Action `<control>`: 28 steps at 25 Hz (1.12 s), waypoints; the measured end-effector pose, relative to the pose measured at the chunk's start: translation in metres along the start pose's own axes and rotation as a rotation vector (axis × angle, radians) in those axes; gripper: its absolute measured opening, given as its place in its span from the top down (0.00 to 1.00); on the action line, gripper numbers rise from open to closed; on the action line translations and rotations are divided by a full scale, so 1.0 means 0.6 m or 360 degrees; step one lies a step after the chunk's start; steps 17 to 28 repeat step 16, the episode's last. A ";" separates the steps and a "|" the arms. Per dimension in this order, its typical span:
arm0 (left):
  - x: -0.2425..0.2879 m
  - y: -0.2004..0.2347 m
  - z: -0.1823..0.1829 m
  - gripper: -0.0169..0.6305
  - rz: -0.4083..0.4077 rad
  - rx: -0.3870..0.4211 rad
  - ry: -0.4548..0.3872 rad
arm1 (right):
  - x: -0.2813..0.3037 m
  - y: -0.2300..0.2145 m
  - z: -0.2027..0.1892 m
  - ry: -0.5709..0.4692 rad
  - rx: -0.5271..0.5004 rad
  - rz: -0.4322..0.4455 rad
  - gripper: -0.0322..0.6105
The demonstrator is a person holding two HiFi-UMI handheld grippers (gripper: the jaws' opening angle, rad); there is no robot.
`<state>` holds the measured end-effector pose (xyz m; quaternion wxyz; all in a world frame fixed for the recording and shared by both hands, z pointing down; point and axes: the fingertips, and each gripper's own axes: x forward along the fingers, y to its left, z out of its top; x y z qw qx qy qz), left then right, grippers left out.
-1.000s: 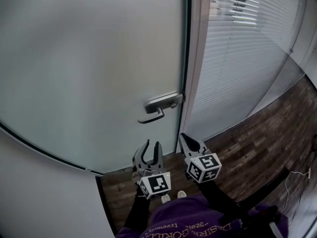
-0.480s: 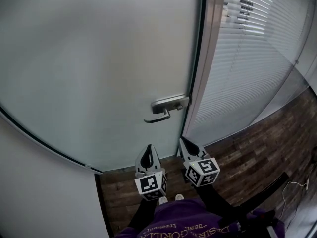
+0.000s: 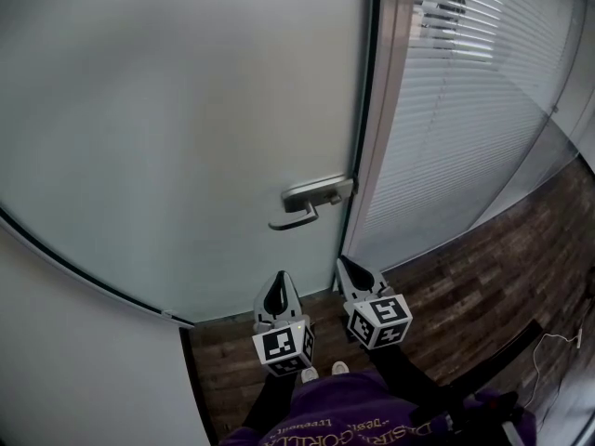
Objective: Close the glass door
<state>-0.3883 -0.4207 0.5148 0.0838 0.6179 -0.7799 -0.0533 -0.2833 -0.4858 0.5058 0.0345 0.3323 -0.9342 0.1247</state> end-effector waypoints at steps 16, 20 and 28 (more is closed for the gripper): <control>0.006 -0.003 -0.006 0.97 -0.0014 0.0019 0.0033 | 0.003 -0.009 -0.002 0.0022 0.0013 -0.0016 0.95; 0.006 -0.003 -0.006 0.97 -0.0014 0.0019 0.0033 | 0.003 -0.009 -0.002 0.0022 0.0013 -0.0016 0.95; 0.006 -0.003 -0.006 0.97 -0.0014 0.0019 0.0033 | 0.003 -0.009 -0.002 0.0022 0.0013 -0.0016 0.95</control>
